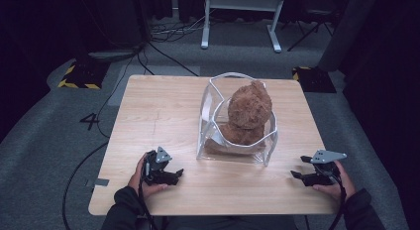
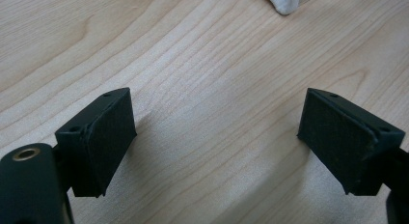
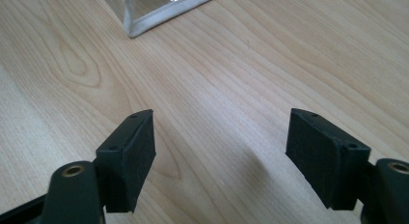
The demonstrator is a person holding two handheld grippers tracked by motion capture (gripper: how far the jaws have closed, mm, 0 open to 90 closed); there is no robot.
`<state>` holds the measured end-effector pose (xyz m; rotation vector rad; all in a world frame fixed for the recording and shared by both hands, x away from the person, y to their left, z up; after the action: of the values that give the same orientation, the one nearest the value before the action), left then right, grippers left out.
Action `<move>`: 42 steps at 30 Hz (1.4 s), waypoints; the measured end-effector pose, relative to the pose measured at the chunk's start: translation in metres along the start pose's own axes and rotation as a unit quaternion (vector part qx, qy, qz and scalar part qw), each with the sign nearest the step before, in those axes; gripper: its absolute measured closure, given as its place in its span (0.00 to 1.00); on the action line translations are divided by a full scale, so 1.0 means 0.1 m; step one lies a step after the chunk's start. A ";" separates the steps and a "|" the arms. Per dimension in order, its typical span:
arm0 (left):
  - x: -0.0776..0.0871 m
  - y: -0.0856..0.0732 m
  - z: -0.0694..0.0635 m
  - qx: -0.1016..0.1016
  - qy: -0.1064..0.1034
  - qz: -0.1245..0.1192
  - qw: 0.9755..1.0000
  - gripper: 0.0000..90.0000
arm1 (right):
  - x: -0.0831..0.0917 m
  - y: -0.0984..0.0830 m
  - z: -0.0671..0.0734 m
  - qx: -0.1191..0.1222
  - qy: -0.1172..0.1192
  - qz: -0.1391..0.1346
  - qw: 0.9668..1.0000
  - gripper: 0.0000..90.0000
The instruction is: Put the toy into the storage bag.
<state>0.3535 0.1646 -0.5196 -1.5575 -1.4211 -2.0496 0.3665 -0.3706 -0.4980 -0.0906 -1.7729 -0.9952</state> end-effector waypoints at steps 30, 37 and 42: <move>0.00 0.00 0.00 0.001 0.004 -0.001 1.000 0.15 | -0.01 -0.33 -0.04 -0.066 0.005 -0.031 0.997 0.25; 0.00 0.00 0.00 0.001 0.002 0.000 1.000 0.14 | -0.03 -0.31 -0.03 -0.072 0.000 -0.026 0.997 0.18; 0.00 0.01 0.00 0.000 0.002 0.000 1.000 0.14 | -0.04 -0.30 -0.03 -0.072 0.000 -0.024 0.997 0.16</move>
<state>0.3542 0.1643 -0.5196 -1.5529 -1.4194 -2.0522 0.3557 -0.3910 -0.5182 -0.1397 -1.7081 -1.1578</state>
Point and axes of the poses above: each handheld gripper's, and its own axes: x roughly backward along the jaws, y roughly out of its top, z roughly to its left, the point moved 1 cm from there along -x, roughly forward along the jaws, and after that the axes turned 9 degrees about z, right-handed, at the moved point
